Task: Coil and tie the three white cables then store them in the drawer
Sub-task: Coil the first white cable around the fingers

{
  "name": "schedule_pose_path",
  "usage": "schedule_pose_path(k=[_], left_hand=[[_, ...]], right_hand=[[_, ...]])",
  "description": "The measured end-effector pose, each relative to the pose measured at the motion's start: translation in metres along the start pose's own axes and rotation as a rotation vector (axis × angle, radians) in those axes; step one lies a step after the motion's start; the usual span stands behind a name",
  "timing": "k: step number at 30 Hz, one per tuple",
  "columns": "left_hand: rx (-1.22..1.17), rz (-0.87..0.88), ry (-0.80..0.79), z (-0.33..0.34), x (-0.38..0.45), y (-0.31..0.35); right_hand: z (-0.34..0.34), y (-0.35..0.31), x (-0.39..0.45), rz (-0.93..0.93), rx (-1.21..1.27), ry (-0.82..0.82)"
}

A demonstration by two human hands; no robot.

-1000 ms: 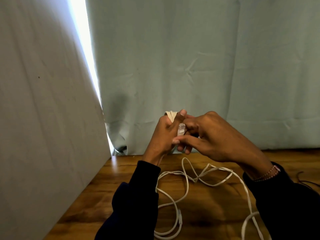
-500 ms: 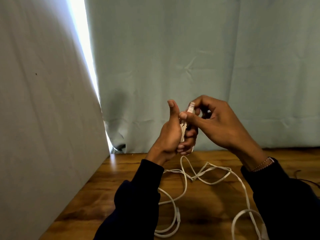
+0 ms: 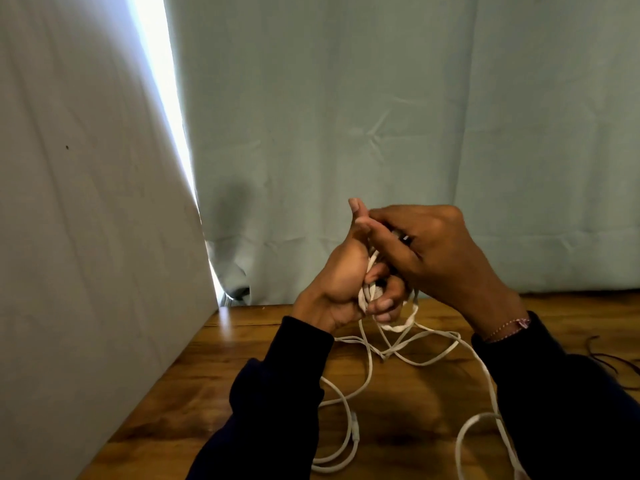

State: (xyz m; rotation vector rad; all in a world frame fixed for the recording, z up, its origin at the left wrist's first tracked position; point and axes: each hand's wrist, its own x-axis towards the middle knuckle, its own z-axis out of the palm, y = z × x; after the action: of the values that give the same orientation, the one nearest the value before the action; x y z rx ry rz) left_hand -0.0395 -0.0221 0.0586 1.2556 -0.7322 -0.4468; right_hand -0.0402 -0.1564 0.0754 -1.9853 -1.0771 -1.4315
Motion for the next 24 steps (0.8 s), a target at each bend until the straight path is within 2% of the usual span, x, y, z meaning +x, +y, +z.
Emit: schedule_pose_path(k=[2, 6, 10, 12, 14, 19, 24], left_hand=[[-0.032, -0.008, 0.065, 0.002, 0.001, 0.002], [0.049, 0.003, 0.303, 0.011, 0.004, 0.006], [0.149, 0.033, 0.583, 0.017, 0.009, 0.006], [0.147, 0.076, 0.641, 0.015, 0.010, 0.005], [0.145, 0.085, 0.597, 0.013, 0.008, 0.006], [0.152, 0.124, 0.329, 0.006, 0.009, 0.006], [-0.074, 0.241, 0.057, 0.000, 0.007, -0.004]], right_hand=[[0.002, 0.001, -0.002, 0.014, -0.068, 0.056], [0.012, 0.002, -0.006, 0.099, -0.108, 0.167], [0.017, 0.005, -0.009, 0.152, -0.173, 0.197], [0.018, 0.005, -0.010, 0.151, -0.210, 0.206], [0.016, 0.007, -0.009, 0.175, -0.206, 0.222], [0.006, 0.013, -0.007, 0.357, -0.112, 0.296], [-0.004, 0.018, -0.005, 0.535, -0.006, 0.352]])
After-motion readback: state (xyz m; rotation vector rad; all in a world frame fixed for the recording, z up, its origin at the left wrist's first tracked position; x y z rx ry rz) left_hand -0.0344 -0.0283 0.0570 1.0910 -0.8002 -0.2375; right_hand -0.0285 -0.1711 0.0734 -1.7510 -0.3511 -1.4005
